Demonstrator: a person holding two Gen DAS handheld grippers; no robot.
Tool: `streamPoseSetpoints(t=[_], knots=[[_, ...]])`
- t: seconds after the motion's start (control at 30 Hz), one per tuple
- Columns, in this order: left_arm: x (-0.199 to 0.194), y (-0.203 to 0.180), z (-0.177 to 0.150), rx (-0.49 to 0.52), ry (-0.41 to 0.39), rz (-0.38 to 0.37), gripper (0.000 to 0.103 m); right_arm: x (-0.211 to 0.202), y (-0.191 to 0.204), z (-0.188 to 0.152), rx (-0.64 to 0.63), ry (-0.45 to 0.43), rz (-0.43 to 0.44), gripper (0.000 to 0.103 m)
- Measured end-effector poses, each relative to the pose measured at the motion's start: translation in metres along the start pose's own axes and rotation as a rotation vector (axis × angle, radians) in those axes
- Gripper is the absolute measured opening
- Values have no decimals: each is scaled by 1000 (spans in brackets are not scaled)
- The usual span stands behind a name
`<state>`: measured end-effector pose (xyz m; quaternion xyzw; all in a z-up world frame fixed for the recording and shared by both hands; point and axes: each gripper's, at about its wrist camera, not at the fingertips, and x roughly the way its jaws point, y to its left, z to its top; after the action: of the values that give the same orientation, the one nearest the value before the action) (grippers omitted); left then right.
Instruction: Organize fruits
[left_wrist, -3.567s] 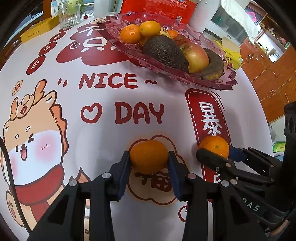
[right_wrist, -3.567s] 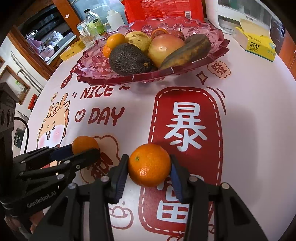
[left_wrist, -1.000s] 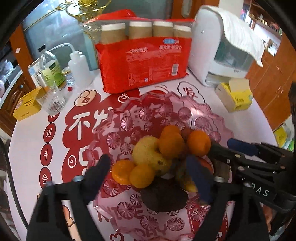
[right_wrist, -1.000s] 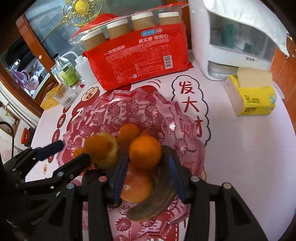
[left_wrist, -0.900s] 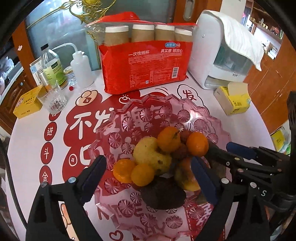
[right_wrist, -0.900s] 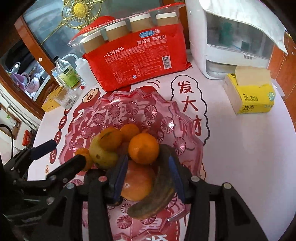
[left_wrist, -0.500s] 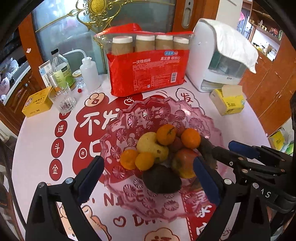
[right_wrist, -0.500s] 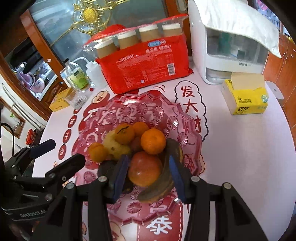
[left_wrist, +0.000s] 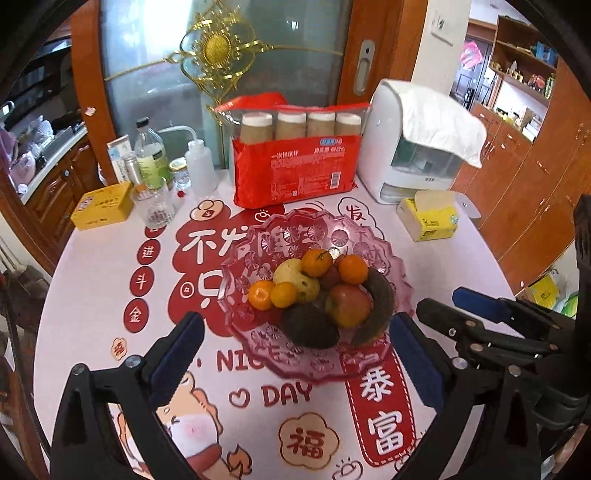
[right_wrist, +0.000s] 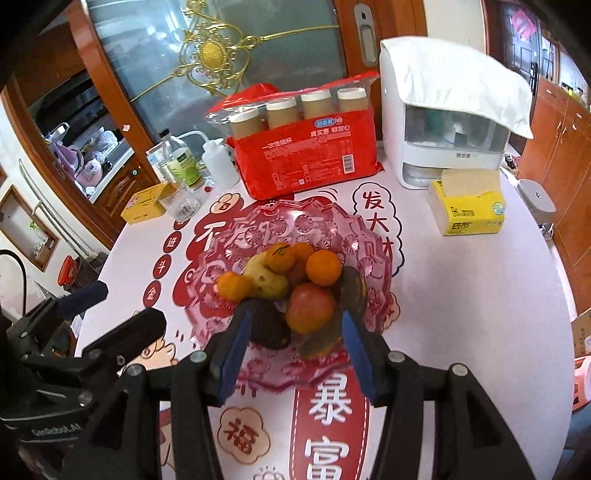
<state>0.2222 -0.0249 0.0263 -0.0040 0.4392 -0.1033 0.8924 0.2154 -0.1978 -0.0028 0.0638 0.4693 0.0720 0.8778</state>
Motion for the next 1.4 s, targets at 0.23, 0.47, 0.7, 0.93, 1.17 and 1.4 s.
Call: streamPoseSetpoints(t=[0.23,0.47,0.7,0.93,1.17,1.4], knots=[[-52,-6,-31,-9,-35,1,102,-40,12,-31,-11,-29,14,52],[-90,-8,-79,-30,-44,47,102,-76,22,-78,-42,-51,24,53],[-121,-12,-124,-41,-36,99,102,-108,26,-130,-52,-50,34,58],[-148,-20,-157,-48,-58,151,102,-136,32,-163,-43,-83,-3,64],[-154,-29,-176,-44,-57,206,102,-146,35,-184,-74,-107,-54,65],[-151,-29,-185,-53,-34,219,102,-141,31,-190,-56,-80,-49,64]])
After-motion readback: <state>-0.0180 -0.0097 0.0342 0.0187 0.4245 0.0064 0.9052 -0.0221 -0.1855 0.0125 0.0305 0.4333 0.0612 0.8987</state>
